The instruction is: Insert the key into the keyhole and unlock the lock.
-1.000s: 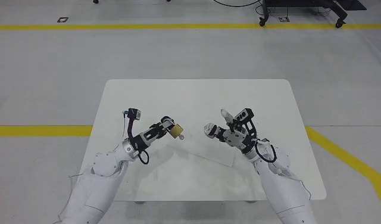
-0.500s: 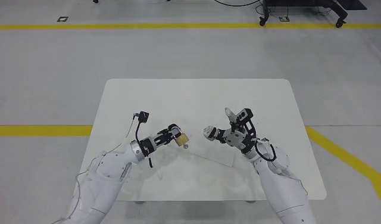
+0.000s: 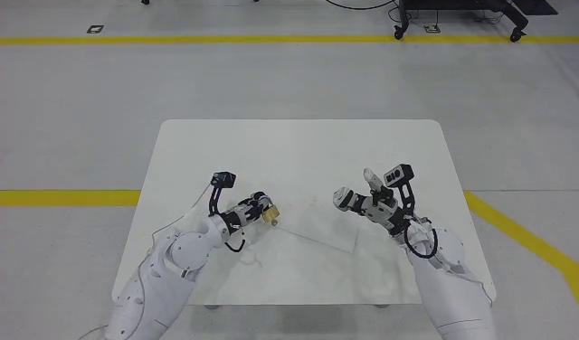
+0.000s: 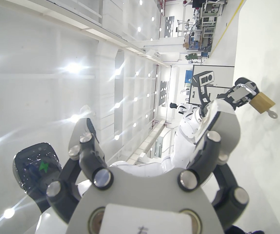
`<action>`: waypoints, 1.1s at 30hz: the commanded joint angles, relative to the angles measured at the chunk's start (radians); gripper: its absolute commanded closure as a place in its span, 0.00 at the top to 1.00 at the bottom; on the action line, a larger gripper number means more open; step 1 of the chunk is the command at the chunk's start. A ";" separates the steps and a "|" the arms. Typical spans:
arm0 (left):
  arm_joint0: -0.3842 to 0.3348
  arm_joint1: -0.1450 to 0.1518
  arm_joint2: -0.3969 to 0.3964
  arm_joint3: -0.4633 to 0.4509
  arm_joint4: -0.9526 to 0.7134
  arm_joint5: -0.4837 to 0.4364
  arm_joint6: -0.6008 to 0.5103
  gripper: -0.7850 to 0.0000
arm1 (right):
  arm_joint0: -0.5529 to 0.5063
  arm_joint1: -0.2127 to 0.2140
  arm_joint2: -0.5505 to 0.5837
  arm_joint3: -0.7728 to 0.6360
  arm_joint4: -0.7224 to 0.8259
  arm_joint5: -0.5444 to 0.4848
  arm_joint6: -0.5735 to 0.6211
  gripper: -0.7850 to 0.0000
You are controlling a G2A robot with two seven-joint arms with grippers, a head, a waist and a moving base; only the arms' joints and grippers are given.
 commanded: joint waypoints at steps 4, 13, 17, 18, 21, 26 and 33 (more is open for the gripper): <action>-0.032 -0.010 0.035 0.044 0.022 0.002 0.019 0.00 | -0.012 0.004 0.000 -0.018 -0.022 0.002 -0.012 1.00; -0.013 -0.005 0.011 0.027 0.057 0.068 0.031 0.00 | -0.001 0.005 -0.029 -0.022 -0.052 0.005 -0.041 1.00; -0.022 -0.010 0.028 0.032 0.036 0.077 -0.013 0.55 | 0.003 0.004 -0.039 -0.019 -0.038 0.014 -0.035 1.00; -0.026 -0.012 0.035 0.035 0.027 0.074 -0.021 0.73 | 0.005 0.005 -0.040 -0.016 -0.031 0.016 -0.030 1.00; -0.043 -0.020 0.061 0.049 0.032 0.096 -0.028 1.00 | 0.009 0.005 -0.042 -0.010 -0.028 0.012 -0.031 1.00; -0.045 -0.023 0.059 0.053 0.043 0.115 0.008 1.00 | 0.009 0.006 -0.046 -0.013 -0.033 0.010 -0.035 1.00; 0.081 0.016 -0.076 -0.112 0.073 0.073 0.047 1.00 | 0.009 0.006 -0.046 -0.013 -0.033 0.010 -0.035 1.00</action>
